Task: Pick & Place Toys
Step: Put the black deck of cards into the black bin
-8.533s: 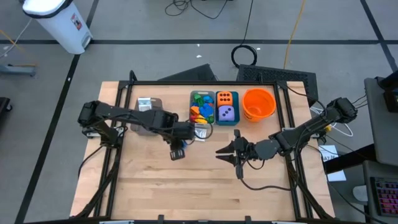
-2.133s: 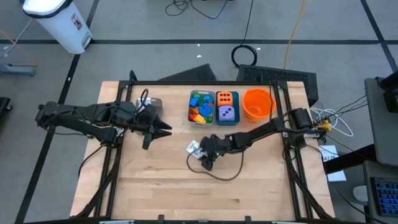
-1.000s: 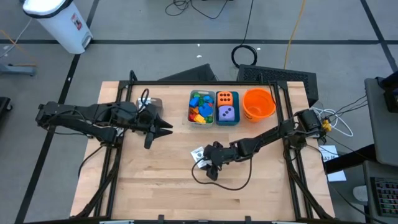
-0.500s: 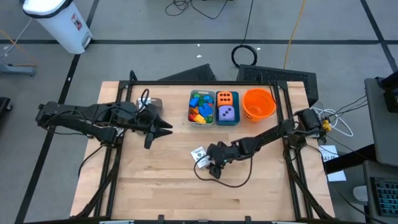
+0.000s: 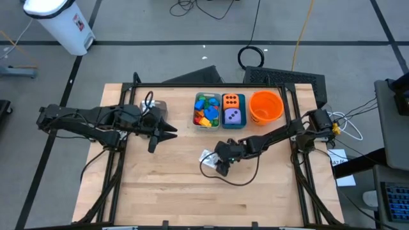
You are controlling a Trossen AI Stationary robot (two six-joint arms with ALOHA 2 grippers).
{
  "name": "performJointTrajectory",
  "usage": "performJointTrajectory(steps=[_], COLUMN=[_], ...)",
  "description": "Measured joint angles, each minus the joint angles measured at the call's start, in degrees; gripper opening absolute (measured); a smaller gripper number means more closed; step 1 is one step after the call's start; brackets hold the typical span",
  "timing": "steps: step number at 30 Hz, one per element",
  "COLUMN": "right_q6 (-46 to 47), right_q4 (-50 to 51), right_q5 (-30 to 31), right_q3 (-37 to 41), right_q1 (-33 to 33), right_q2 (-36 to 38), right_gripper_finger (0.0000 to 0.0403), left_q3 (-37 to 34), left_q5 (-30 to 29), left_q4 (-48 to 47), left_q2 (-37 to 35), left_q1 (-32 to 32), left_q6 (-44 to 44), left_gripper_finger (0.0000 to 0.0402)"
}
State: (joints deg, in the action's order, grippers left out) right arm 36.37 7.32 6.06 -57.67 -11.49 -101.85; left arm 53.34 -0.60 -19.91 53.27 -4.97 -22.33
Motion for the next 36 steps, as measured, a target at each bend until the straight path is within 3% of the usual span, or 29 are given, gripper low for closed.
performJointTrajectory(steps=[7,17,33,36], right_q6=[-2.94,-7.46,-11.70,-12.53], right_q4=[5.46,2.61,0.97,1.41], right_q5=[6.36,6.15,5.66,2.76], right_q3=[0.40,0.17,0.17,0.17], right_q1=[1.61,3.30,3.72,4.05], right_q2=[5.72,12.16,12.58,12.58], right_gripper_finger=[0.0226,0.0226,0.0226,0.0228], left_q3=[0.00,-0.02,-0.02,-0.02], left_q5=[0.00,-0.02,-0.01,0.00], left_q4=[-0.02,-0.21,0.05,0.05], left_q2=[-0.02,0.00,0.00,-0.01], left_q1=[0.00,0.20,0.17,0.17], left_q6=[1.01,3.05,2.33,2.36], left_gripper_finger=[0.0131,0.0131,0.0131,0.0131])
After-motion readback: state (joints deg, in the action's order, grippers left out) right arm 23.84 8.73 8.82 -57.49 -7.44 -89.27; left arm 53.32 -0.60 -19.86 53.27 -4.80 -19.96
